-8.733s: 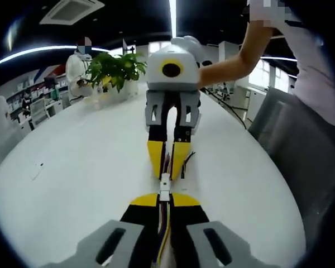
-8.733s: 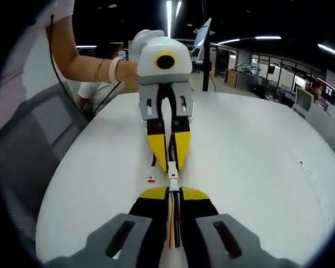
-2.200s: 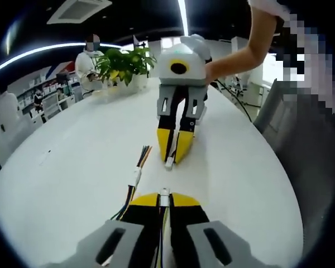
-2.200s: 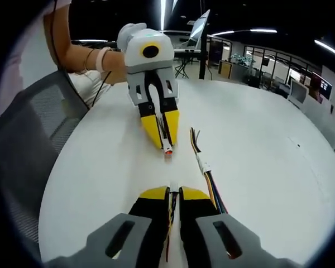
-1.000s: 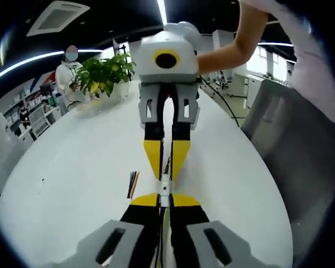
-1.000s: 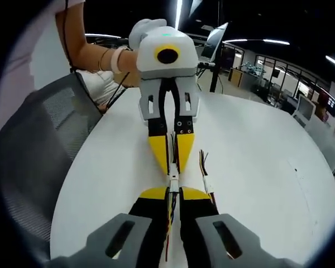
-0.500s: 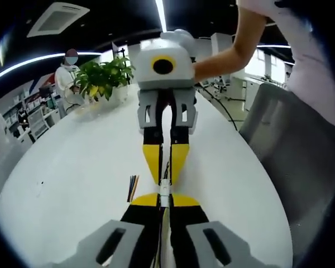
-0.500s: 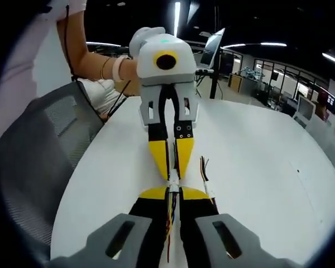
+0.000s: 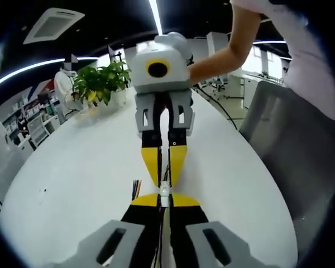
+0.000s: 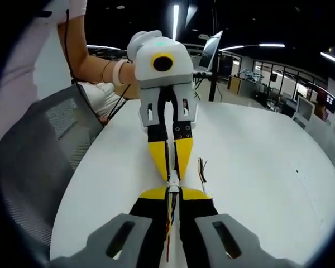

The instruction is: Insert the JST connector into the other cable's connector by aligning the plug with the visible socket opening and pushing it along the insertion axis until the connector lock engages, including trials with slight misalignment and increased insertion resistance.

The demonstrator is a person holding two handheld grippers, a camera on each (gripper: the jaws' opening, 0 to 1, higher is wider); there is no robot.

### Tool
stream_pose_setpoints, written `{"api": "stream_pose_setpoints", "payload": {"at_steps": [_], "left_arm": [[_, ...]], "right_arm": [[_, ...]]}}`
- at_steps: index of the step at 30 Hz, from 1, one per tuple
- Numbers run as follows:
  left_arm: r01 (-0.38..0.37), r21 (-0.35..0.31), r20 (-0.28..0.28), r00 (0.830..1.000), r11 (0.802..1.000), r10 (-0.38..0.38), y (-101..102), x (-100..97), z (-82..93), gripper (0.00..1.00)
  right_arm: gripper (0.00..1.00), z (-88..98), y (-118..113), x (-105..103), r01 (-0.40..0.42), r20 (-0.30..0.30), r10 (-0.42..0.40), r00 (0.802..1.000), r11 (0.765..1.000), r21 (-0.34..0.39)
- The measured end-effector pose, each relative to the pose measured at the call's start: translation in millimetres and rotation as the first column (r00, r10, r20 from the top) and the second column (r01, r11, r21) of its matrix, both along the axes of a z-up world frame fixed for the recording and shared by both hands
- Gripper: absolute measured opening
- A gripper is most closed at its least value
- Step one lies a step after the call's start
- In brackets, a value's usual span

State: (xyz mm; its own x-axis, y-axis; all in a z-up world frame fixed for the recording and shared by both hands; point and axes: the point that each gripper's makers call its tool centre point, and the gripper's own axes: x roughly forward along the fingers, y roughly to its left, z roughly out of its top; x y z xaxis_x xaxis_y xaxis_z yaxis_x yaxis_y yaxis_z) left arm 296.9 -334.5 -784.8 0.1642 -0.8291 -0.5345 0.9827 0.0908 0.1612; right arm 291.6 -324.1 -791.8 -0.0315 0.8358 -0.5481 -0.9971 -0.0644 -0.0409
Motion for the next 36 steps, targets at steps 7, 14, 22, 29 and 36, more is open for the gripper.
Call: {"api": "stream_pose_setpoints", "payload": {"at_steps": [7, 14, 22, 29, 36], "left_arm": [[0.006, 0.025, 0.004, 1.0, 1.0, -0.006, 2.9, 0.3, -3.2, 0.0], [-0.018, 0.061, 0.018, 1.0, 0.998, 0.016, 8.0, 14.9, -16.4, 0.0], [-0.014, 0.132, 0.025, 1.0, 0.991, 0.011, 11.1, 22.2, -39.3, 0.0], [-0.03, 0.131, 0.02, 0.999, 0.991, 0.028, 11.0, 35.4, -49.3, 0.0], [-0.036, 0.145, 0.016, 0.999, 0.989, 0.034, 10.3, 38.9, -56.7, 0.0]], "right_arm": [[0.03, -3.8, 4.6, 2.9, -0.009, 0.011, 0.009, 1.0, 1.0, -0.002], [0.03, -17.4, 8.7, 21.9, 0.003, 0.024, -0.002, 1.0, 1.0, -0.007], [0.03, -32.9, 13.6, 26.3, -0.012, 0.008, 0.012, 1.0, 1.0, -0.018], [0.03, -41.1, 10.5, 33.1, -0.003, 0.008, 0.003, 1.0, 1.0, -0.021], [0.03, -53.9, 8.3, 36.8, -0.02, 0.028, 0.021, 0.999, 0.999, -0.045]]}}
